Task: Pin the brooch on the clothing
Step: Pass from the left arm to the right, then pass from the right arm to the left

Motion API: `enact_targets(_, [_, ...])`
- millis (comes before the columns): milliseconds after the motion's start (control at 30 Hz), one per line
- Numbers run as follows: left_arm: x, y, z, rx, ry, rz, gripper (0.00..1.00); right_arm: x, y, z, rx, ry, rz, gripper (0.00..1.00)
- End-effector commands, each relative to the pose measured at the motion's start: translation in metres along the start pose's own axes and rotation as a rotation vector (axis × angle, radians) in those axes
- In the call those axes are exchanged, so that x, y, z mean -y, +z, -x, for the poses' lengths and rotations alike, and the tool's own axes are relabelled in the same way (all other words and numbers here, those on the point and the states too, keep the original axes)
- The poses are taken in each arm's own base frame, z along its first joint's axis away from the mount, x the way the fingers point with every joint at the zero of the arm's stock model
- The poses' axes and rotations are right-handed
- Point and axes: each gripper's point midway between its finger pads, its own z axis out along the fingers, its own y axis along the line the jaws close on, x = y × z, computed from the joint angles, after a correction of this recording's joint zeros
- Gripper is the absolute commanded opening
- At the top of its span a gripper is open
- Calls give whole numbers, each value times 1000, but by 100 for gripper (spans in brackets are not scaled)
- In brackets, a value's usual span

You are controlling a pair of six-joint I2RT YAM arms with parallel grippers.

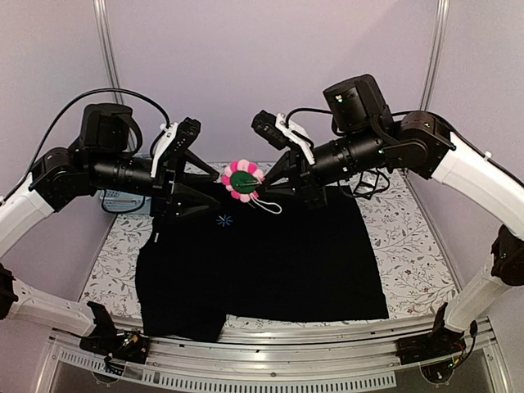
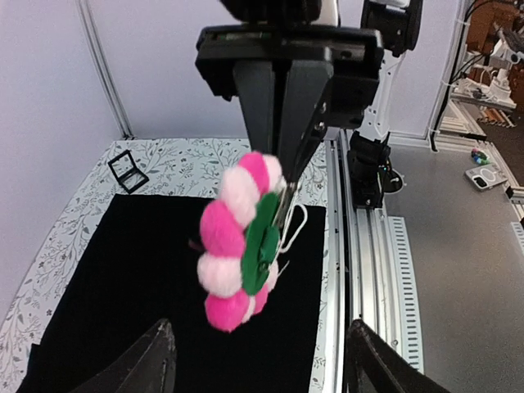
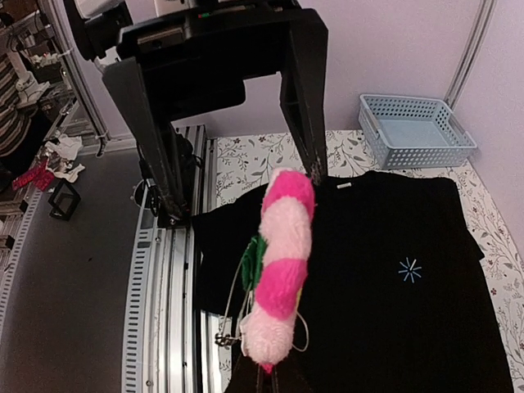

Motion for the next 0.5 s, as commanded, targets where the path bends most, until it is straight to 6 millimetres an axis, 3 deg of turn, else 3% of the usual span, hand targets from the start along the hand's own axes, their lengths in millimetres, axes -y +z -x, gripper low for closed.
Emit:
enact_targets(0, [12, 11, 0, -44, -36, -33, 71, -11, 14, -45, -235, -8, 71, 0])
enact_targets(133, [6, 15, 5, -33, -66, -11, 64, -12, 26, -43, -241, -52, 113, 0])
enact_targets(467, [4, 24, -3, -62, -48, -20, 41, -24, 27, -27, -172, -137, 151, 0])
